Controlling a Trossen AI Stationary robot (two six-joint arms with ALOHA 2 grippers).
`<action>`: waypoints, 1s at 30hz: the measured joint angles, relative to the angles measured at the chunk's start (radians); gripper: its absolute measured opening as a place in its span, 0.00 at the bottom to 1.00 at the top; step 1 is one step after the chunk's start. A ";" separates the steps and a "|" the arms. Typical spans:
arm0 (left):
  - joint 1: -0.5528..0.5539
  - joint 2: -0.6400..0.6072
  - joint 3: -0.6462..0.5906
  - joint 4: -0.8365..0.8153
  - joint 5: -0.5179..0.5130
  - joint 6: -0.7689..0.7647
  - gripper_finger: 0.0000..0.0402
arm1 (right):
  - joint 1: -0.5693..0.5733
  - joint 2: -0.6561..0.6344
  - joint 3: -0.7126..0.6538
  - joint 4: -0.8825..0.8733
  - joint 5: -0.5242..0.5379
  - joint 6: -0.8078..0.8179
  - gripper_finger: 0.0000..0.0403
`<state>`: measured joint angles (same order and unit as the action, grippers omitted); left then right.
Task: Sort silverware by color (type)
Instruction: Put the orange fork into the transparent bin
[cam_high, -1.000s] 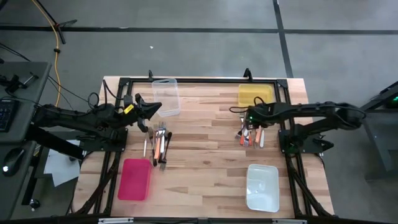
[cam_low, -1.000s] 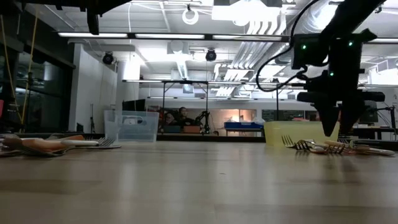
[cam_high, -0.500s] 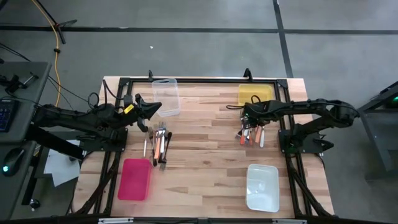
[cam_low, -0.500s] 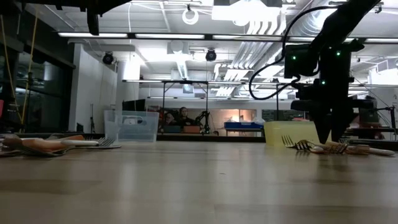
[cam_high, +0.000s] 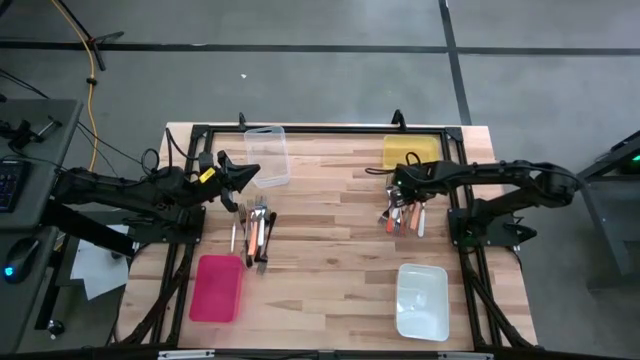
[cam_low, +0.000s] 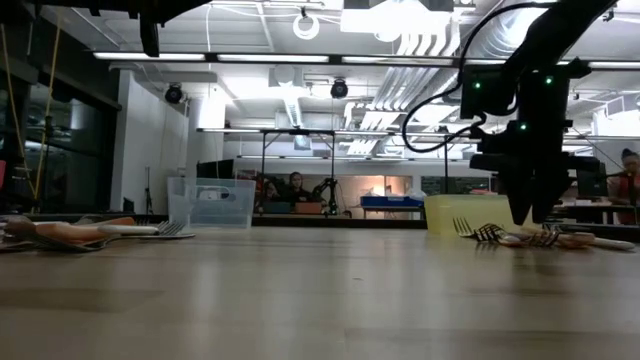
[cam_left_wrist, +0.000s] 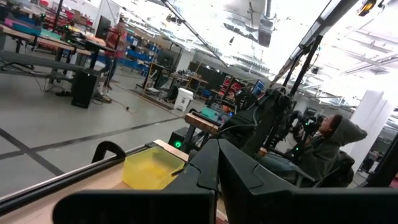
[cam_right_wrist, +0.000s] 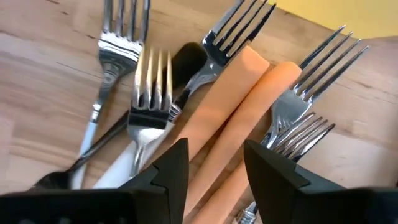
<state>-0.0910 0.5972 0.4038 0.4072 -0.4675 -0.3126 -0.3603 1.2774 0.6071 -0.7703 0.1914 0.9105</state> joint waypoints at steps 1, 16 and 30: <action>0.000 0.000 0.000 0.000 0.000 0.000 0.00 | 0.000 -0.007 0.000 -0.013 0.005 0.009 0.34; 0.000 0.000 0.000 0.001 0.000 0.000 0.00 | 0.000 0.076 0.002 -0.007 0.024 0.086 0.34; 0.000 0.000 0.000 0.002 0.000 0.000 0.00 | 0.000 0.155 0.002 0.043 0.009 0.084 0.18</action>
<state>-0.0914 0.5972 0.4038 0.4088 -0.4675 -0.3130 -0.3601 1.4321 0.6094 -0.7278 0.2005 0.9948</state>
